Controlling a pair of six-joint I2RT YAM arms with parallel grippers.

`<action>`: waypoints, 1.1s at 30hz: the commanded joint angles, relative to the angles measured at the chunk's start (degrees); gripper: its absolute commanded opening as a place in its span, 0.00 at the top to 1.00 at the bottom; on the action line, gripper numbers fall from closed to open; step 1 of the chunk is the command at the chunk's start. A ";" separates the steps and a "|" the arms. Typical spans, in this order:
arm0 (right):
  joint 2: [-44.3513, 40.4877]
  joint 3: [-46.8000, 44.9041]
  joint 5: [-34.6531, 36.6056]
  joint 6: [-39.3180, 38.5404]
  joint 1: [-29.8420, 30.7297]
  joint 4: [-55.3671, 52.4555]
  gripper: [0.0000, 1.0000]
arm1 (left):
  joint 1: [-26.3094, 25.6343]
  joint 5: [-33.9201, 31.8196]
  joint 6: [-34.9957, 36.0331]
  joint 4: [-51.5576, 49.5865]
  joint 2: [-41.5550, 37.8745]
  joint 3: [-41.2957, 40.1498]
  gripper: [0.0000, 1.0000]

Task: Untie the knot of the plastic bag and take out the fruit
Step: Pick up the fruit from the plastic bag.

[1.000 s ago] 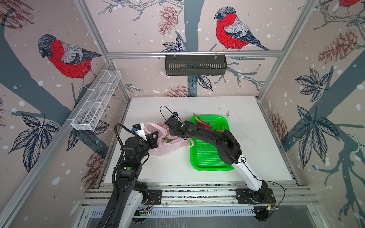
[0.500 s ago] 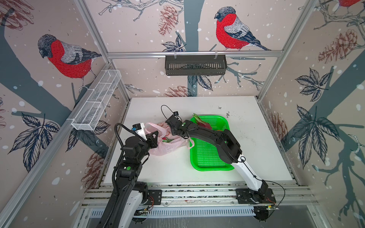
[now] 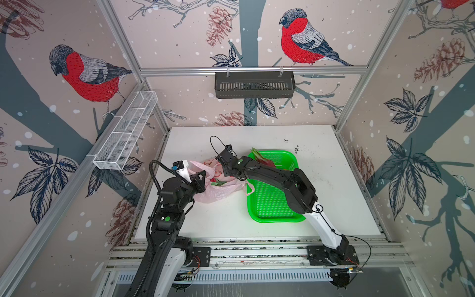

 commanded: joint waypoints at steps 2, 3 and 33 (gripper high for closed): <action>-1.32 -1.05 -0.70 0.08 0.42 1.58 0.56 | 0.18 0.34 0.24 1.85 -0.30 0.35 0.86; -1.57 -1.23 -0.82 0.08 0.52 1.68 0.57 | 0.22 0.26 0.20 1.83 -0.34 0.35 0.86; -13.22 -9.13 -2.64 -1.12 5.14 2.73 0.62 | 0.20 0.40 -0.52 4.82 1.89 0.35 0.88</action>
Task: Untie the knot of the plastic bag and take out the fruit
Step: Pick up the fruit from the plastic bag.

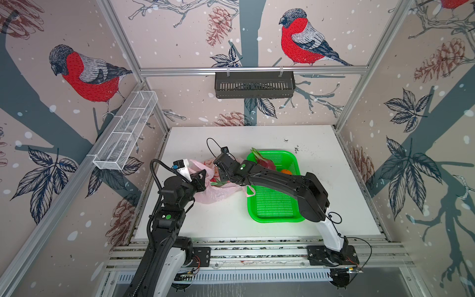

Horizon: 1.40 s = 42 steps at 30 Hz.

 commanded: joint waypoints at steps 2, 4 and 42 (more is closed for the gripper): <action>-2.75 -0.52 -0.19 -0.88 0.45 0.54 0.62 | 0.22 0.34 -0.40 3.11 0.20 0.50 0.88; -3.93 -0.73 -0.24 -1.18 0.62 0.54 0.63 | 0.23 0.39 -0.37 3.09 0.29 0.51 0.88; -27.58 -16.57 8.04 -0.50 -3.96 2.91 0.64 | 0.22 0.48 -0.64 3.73 0.21 0.41 0.88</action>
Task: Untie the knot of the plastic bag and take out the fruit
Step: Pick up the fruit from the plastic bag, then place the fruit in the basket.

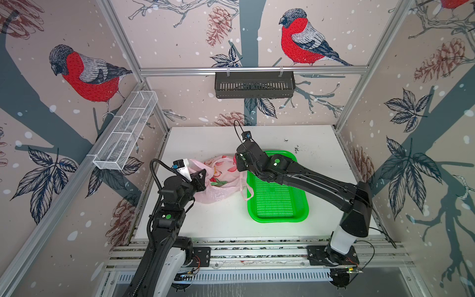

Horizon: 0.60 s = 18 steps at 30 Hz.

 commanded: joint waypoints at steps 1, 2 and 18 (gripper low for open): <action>-3.23 -4.01 2.65 2.01 -1.76 2.55 0.64 | 0.22 0.49 -0.60 3.18 -0.04 0.35 0.88; -4.30 -5.76 2.88 2.39 -2.46 2.99 0.64 | 0.23 0.54 -0.61 3.23 -0.11 0.40 0.88; -11.22 -22.73 1.60 8.10 -8.14 4.63 0.64 | 0.22 0.31 -0.33 2.70 0.37 0.79 0.88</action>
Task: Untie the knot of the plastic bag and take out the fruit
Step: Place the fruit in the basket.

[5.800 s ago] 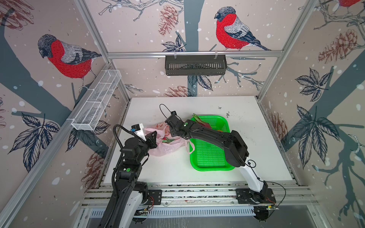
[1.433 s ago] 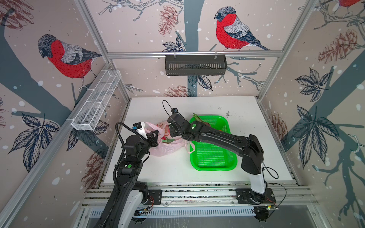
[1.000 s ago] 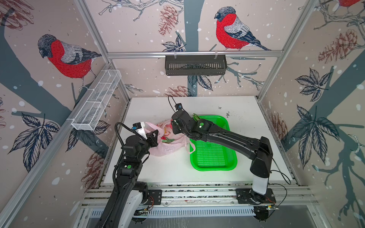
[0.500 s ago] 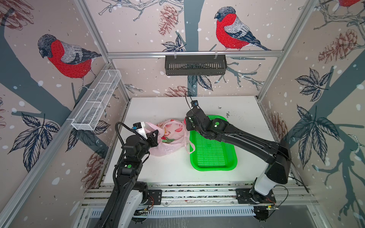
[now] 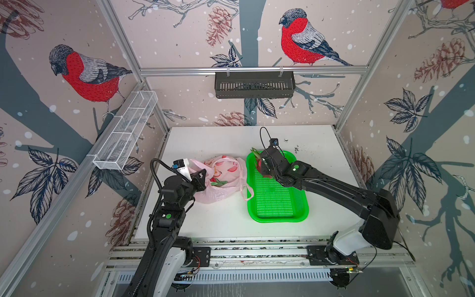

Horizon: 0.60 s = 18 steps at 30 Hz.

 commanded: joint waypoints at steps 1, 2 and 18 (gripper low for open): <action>-0.42 -1.98 -0.87 2.64 -0.11 1.57 0.64 | 0.18 0.21 -0.26 2.55 -0.07 0.68 0.88; -0.41 -2.76 -1.21 3.06 -0.12 1.97 0.64 | 0.20 0.20 -0.22 2.41 -0.10 0.69 0.88; 2.88 -8.92 -5.20 6.86 0.06 6.14 0.64 | 0.22 -0.07 0.04 1.76 -0.39 0.79 0.88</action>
